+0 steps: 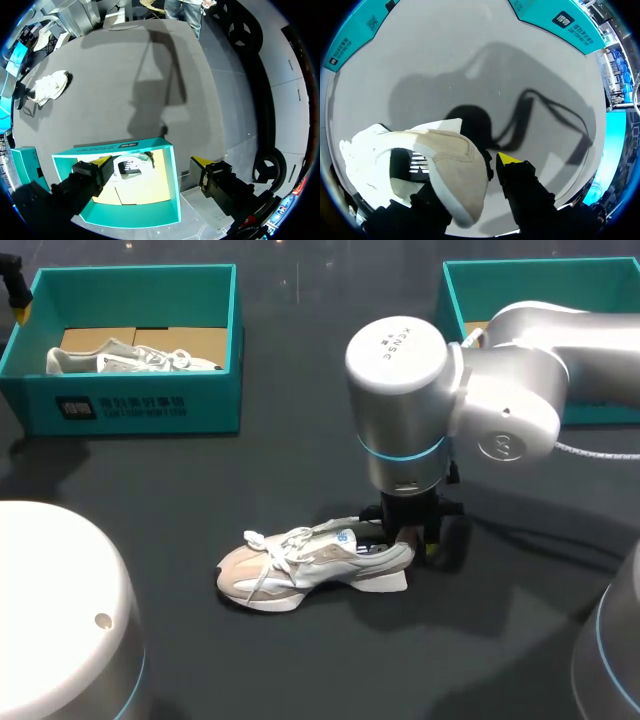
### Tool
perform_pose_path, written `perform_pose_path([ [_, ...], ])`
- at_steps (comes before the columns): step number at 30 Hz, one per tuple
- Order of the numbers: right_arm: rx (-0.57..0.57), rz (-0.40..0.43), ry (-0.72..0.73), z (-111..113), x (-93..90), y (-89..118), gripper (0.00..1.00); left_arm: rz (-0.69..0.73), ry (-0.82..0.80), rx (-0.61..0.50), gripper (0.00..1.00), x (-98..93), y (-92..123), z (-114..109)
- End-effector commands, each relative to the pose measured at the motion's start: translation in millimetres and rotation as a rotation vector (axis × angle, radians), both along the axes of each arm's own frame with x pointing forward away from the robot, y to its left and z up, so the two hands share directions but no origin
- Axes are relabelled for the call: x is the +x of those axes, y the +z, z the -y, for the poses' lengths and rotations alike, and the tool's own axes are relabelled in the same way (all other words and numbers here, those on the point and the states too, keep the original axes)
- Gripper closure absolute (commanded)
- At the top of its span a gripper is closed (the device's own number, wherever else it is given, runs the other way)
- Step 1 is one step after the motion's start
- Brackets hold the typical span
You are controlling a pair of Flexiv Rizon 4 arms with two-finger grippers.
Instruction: Take the shoe out of the shoebox, open the shoe tongue, remove and reinsert the insole, then place the shoe into the shoebox
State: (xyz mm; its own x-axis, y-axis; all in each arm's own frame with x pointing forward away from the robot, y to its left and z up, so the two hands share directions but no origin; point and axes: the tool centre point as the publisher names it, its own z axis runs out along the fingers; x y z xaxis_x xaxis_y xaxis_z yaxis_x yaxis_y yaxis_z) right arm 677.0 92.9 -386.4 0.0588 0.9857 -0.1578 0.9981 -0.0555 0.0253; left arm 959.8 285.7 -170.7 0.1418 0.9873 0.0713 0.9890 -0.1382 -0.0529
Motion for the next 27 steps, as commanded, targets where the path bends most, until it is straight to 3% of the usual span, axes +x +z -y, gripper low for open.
perform_pose_path([
  [1,0.008,0.005,0.001,2.2,-1.9,0.5,0.60,0.001,-0.001,0.001,0.00,-0.4,0.2,-0.5],
  [5,0.012,0.013,0.005,2.1,-2.1,6.4,0.50,0.001,-0.001,0.001,0.00,-0.4,0.2,-0.5],
  [6,0.012,0.016,0.006,2.0,-2.1,9.1,0.38,0.001,-0.001,0.001,0.00,-0.4,0.2,-0.5],
  [7,0.014,0.022,0.004,2.1,-2.1,12.3,0.32,0.001,-0.001,0.001,0.00,-0.4,0.2,-0.5],
  [9,0.015,0.028,0.005,1.2,-2.1,19.8,0.00,0.001,-0.001,0.001,0.00,-0.4,0.2,-0.5],
  [19,0.144,0.034,0.021,2.4,0.0,75.5,0.00,0.001,-0.001,0.001,0.00,-0.4,0.2,-0.5],
  [21,0.208,0.053,0.070,3.5,0.6,87.6,0.00,0.001,-0.001,0.001,0.00,-0.4,0.2,-0.5],
  [23,0.273,0.071,0.256,2.8,0.3,100.7,0.00,0.001,-0.001,0.001,0.00,-0.4,0.2,-0.5],
  [27,0.273,0.071,0.256,2.8,0.3,100.7,0.00,0.001,-0.001,0.001,0.00,-0.4,0.2,-0.5],
])
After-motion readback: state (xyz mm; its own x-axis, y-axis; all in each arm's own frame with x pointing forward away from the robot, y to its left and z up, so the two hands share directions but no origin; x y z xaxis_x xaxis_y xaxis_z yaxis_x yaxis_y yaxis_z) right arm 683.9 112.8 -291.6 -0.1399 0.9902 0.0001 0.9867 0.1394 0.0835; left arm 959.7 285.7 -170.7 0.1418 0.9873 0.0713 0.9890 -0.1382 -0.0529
